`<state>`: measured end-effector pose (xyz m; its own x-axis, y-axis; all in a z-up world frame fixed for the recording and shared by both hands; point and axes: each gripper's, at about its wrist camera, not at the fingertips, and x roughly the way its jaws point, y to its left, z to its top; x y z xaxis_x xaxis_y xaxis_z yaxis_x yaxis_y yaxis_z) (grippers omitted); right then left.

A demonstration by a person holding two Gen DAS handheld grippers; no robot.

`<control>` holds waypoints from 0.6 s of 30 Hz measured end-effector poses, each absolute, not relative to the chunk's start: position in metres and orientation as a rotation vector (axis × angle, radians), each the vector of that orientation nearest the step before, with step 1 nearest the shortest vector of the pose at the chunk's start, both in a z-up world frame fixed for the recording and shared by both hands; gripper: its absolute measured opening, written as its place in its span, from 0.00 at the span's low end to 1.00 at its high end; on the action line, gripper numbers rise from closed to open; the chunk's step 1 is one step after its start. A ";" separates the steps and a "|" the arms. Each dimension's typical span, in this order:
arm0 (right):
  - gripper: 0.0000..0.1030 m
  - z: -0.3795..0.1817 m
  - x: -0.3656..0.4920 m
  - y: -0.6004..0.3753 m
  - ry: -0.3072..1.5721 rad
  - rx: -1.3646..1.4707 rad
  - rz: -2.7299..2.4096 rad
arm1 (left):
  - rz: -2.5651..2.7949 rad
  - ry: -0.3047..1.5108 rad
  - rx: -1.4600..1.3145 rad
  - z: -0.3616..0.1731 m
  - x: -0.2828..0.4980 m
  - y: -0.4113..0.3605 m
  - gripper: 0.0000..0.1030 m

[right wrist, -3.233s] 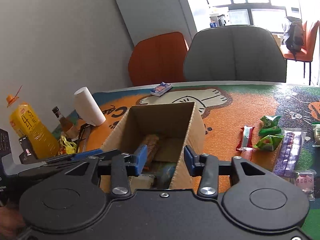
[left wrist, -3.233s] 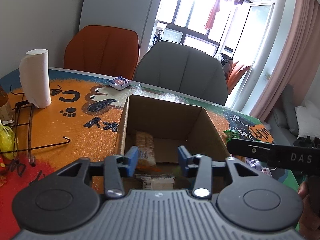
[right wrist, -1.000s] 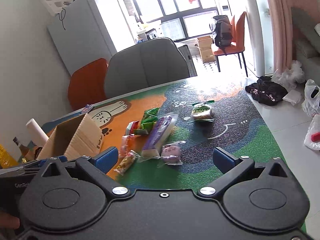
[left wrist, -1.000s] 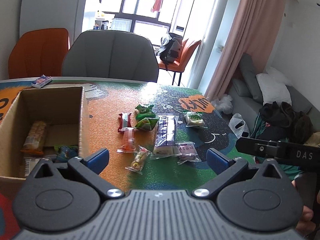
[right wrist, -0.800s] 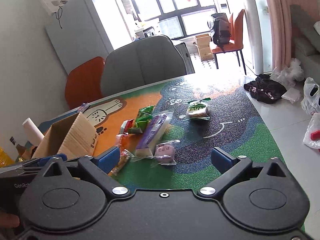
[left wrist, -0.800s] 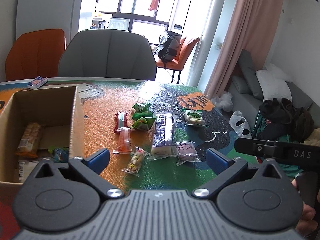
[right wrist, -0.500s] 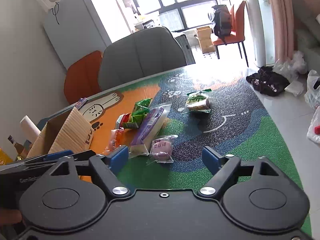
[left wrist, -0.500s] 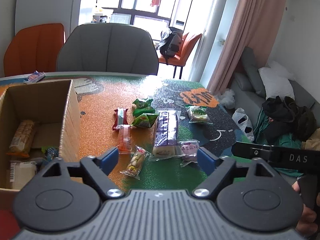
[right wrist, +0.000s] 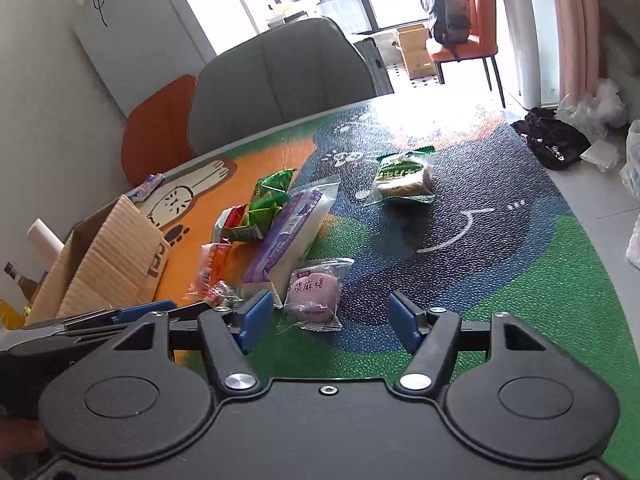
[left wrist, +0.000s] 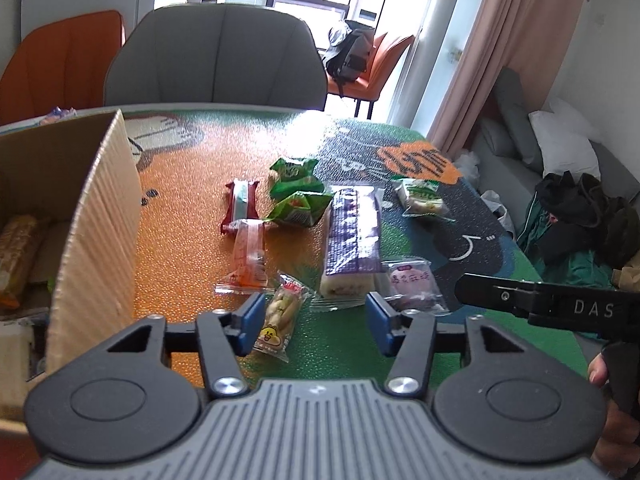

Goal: Organize snacks
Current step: 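Move both grippers back toward the remaining snacks, then grasp the pink bun bag with the right gripper while the left grasps the small wrapped snack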

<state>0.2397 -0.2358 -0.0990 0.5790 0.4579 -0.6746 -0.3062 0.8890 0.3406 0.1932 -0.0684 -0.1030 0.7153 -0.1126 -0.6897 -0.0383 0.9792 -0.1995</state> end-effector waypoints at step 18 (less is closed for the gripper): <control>0.61 -0.120 0.265 -0.211 0.876 0.137 0.462 | -0.025 0.823 -0.186 -0.127 0.211 -0.064 0.35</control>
